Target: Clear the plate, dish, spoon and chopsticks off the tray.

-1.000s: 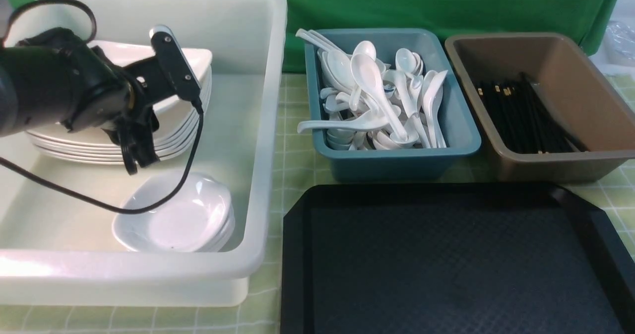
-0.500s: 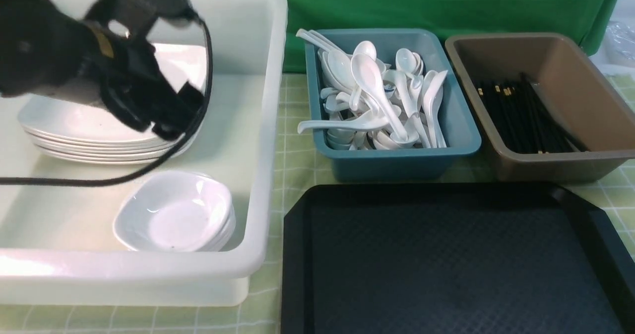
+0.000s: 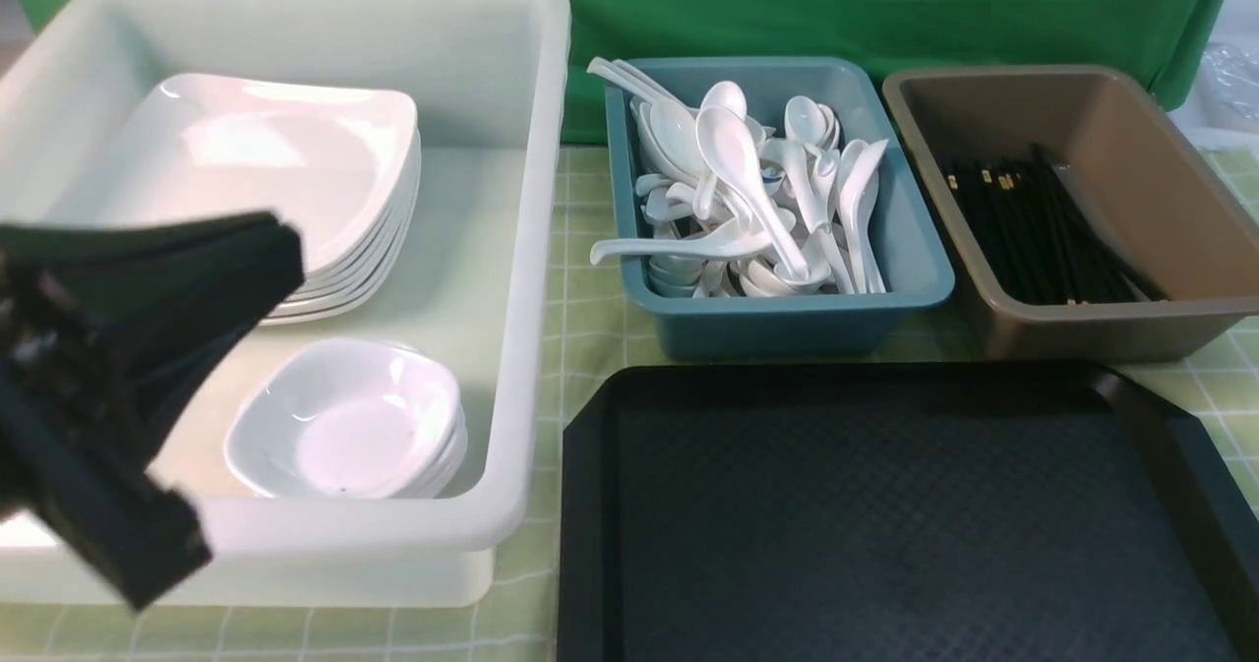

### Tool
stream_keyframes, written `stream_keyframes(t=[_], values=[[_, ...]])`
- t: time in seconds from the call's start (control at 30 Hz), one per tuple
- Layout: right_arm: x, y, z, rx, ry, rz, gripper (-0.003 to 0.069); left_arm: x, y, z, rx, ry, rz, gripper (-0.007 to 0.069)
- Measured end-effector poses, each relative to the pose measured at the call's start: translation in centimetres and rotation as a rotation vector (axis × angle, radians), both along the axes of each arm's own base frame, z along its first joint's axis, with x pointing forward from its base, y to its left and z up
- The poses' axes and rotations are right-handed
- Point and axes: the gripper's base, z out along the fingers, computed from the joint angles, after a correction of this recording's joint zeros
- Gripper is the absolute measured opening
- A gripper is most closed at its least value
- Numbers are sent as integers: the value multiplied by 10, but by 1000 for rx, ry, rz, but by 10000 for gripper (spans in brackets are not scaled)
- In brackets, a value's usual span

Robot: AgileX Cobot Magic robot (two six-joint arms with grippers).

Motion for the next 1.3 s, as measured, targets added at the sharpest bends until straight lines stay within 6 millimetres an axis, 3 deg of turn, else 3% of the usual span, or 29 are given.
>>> stream_keyframes(t=[0.17, 0.47, 0.67, 0.73, 0.83, 0.87, 0.93, 1.03, 1.2, 1.3], values=[[0, 0, 0, 0, 0, 0, 171, -9, 7, -21, -1, -18, 10, 10], [0, 0, 0, 7, 8, -14, 186, -5, 6, -56, 198, -18, 9, 10], [6, -18, 1, 33, -1, -249, 197, -6, 7, -81, 266, 21, 1, 10], [2, -28, 2, 51, -23, -334, 165, -7, 8, -87, 278, 38, -1, 10], [-4, -39, -8, 24, -132, -408, 52, -7, 8, -94, 291, 55, -3, 10], [-4, -41, -14, 9, -186, -428, 34, -7, 8, -96, 295, 60, -4, 10], [-3, -45, -42, -76, -324, -459, 18, -8, 8, -97, 299, 67, -5, 10], [-2, -48, -85, -115, -400, -519, 17, -8, 8, -97, 299, 67, -5, 10], [-1, -50, -167, -104, -381, -591, 17, -8, 8, -97, 299, 67, -5, 10], [-1, -50, -198, -106, -360, -596, 17, -8, 8, -97, 299, 67, -5, 10]])
